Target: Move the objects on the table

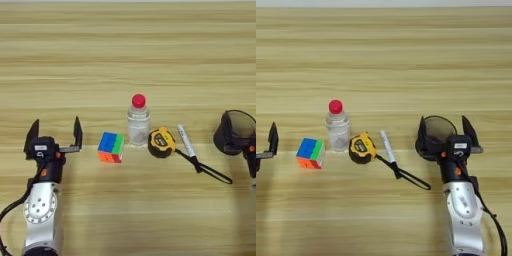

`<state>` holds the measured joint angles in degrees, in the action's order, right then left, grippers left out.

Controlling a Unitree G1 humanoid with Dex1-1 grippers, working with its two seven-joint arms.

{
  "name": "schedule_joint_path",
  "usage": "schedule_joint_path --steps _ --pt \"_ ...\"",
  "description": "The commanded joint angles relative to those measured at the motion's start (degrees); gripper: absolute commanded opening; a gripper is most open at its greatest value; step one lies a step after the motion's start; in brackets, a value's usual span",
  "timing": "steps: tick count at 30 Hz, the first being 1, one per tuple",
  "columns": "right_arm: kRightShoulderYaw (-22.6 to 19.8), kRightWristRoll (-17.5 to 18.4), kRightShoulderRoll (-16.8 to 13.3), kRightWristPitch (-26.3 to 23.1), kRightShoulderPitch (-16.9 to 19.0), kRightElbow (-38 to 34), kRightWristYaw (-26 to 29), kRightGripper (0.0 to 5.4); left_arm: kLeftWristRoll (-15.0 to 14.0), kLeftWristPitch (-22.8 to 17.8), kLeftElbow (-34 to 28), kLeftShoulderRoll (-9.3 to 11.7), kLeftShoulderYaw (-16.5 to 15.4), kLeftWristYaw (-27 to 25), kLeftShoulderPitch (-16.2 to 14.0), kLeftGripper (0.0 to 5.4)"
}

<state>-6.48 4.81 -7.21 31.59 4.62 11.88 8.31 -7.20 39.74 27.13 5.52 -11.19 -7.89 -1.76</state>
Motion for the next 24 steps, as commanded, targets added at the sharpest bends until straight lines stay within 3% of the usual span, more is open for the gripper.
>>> schedule_joint_path --steps 1,9,24 --pt "1.46 -0.5 -0.05 -1.32 0.36 -0.15 1.22 5.4 -0.48 0.89 1.86 0.25 -0.73 0.21 0.94 5.37" --pt "4.81 -1.62 -0.17 -1.13 0.83 0.43 3.85 5.4 -0.03 1.2 2.65 0.29 -1.04 0.3 1.16 5.37" --pt "7.92 -4.75 0.25 0.48 -1.81 9.03 4.14 5.4 0.15 1.15 3.31 0.53 -1.22 0.39 1.29 5.37"
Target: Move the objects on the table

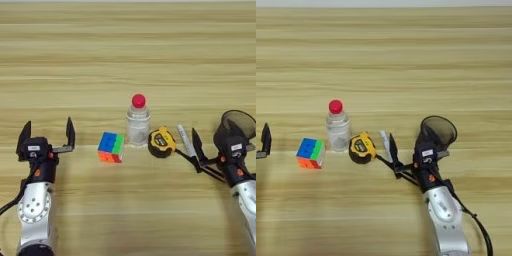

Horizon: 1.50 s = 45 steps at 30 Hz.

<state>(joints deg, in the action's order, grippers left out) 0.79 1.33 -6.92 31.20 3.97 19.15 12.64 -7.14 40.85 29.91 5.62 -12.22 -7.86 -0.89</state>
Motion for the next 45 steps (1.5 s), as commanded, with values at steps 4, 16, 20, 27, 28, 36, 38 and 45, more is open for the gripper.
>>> schedule_joint_path --steps 4,16,20,27,28,36,38,45 --pt "1.26 -2.77 -0.13 1.63 -1.56 3.3 -0.58 5.4 0.01 0.03 0.52 0.49 -0.24 0.29 0.41 5.37" --pt "5.02 -5.85 -0.76 3.71 -1.0 4.27 0.15 5.4 -0.01 0.02 0.5 0.59 -0.24 0.16 0.26 5.37" --pt "5.14 -6.35 -0.89 3.9 -1.22 5.13 -0.25 5.4 -0.01 0.02 0.52 0.63 -0.29 0.19 0.22 5.37" --pt "4.34 -6.77 -1.15 3.11 -2.49 8.72 -1.78 5.4 -0.08 0.03 0.67 0.72 -0.39 0.11 0.22 5.37" --pt "4.15 -6.78 -1.17 2.95 -2.73 9.32 -2.07 5.4 -0.09 0.03 0.71 0.72 -0.41 0.09 0.22 5.37" --pt "3.27 -5.99 -0.98 3.37 -4.03 12.64 -2.71 5.4 0.0 -0.04 0.81 0.7 -0.44 0.06 0.25 5.37" --pt "3.12 -5.81 -0.9 3.47 -4.26 13.22 -2.7 5.4 -0.03 -0.06 0.77 0.68 -0.44 0.05 0.24 5.37" --pt "3.07 -5.58 -0.05 3.8 -5.83 17.26 -2.85 5.4 -0.05 -0.06 0.69 0.68 -0.41 -0.02 0.16 5.37"
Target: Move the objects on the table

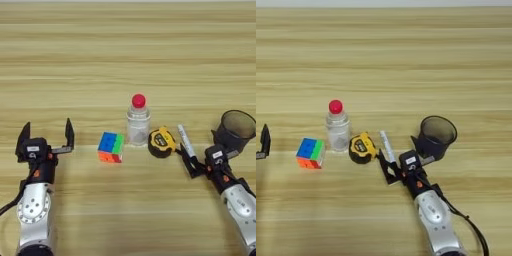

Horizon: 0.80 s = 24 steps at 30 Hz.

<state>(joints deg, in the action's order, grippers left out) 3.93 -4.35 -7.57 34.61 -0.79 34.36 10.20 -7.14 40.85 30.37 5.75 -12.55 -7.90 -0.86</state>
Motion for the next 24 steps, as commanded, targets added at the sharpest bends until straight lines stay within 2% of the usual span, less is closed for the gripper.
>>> schedule_joint_path --steps 1,9,24 --pt "0.0 0.01 0.71 0.33 -1.27 2.62 -0.43 5.4 -0.05 -0.05 0.26 0.57 -0.08 0.01 0.14 5.37" --pt "-0.96 0.98 1.52 -0.81 -3.04 7.33 -0.83 5.4 -0.18 -0.11 0.2 0.68 -0.15 -0.13 0.05 5.37" --pt "-2.55 2.48 2.11 -0.19 -4.73 10.82 -0.93 5.4 -0.34 -0.21 0.47 0.78 -0.29 -0.55 0.22 5.37"
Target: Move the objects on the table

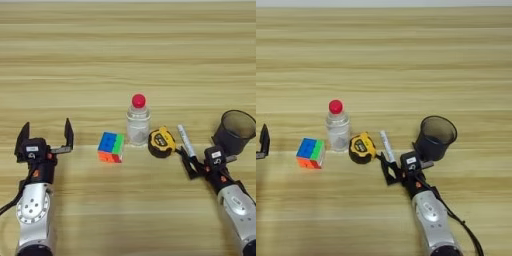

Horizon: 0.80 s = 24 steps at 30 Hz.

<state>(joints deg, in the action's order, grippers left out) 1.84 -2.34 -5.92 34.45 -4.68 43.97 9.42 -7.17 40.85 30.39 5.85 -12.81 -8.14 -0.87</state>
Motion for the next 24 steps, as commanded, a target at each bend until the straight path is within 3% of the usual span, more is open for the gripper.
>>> schedule_joint_path --steps 1,18,24 --pt "-0.54 0.49 0.49 0.01 -0.93 1.46 -0.2 5.4 -0.31 -0.23 0.42 0.68 -0.02 -0.34 0.21 5.37" --pt "-1.45 3.78 1.48 -5.38 -1.62 4.07 3.41 5.4 -0.21 -0.38 0.13 0.51 0.2 -0.39 0.0 5.37" --pt "-3.92 8.84 2.61 -7.99 -1.19 1.96 7.24 5.4 -0.17 -0.38 -0.02 0.52 0.21 -0.32 -0.16 5.37"
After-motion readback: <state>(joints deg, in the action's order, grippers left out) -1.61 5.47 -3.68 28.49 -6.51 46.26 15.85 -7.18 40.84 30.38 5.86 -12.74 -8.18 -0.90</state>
